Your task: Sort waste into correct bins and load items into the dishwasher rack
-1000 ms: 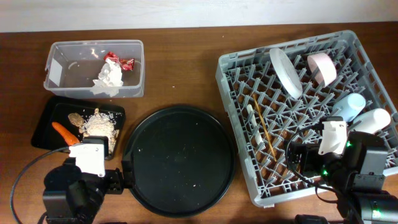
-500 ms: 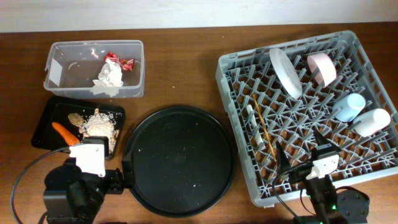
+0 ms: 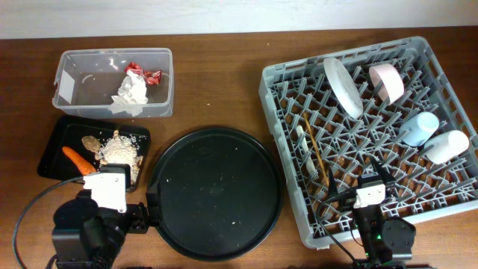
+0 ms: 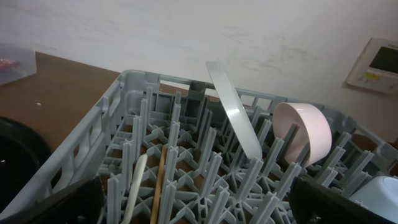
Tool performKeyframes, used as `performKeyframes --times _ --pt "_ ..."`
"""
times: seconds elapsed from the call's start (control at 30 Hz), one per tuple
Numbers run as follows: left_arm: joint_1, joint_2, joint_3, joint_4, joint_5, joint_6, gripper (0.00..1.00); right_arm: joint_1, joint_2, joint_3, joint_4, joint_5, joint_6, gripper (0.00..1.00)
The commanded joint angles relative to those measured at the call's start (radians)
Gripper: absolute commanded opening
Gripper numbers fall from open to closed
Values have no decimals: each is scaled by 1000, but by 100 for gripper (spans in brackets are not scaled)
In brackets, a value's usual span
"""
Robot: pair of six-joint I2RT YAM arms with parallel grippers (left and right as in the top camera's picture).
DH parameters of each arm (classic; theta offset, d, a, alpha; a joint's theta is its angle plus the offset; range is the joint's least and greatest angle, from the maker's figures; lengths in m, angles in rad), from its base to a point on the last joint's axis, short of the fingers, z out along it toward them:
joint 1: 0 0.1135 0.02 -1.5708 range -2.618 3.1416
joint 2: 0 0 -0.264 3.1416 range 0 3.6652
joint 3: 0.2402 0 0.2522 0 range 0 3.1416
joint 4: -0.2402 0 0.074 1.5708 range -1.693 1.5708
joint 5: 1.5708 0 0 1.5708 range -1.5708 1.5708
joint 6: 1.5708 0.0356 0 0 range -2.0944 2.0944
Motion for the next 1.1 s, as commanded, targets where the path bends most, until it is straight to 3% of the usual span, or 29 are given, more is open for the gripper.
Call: performKeyframes --times 0.0,0.57,0.67,0.77,0.83,0.9,1.0,1.07 --pt "5 -6 -5 2 -7 -10 99 -4 -10 -5 -8 -10 -3 99" --pt "5 -8 -8 -8 -7 -10 99 -4 -10 -5 -8 -10 -3 98" --pt "5 -94 -64 -19 -85 -10 99 -4 -10 -5 -8 -10 -3 98" --pt "5 -291 -310 222 -115 6 99 -4 -10 -5 -8 -10 -3 99" --pt "5 -441 -541 476 -100 6 99 -4 -10 -5 -8 -10 -3 98" --pt "5 -516 -703 698 -62 6 99 -4 -10 -5 -8 -10 -3 98" --pt "5 -514 -882 1036 49 97 99 -4 -10 -5 -8 -10 -3 98" --pt "4 -514 -883 930 68 124 99 -4 -10 -5 -8 -10 -3 98"
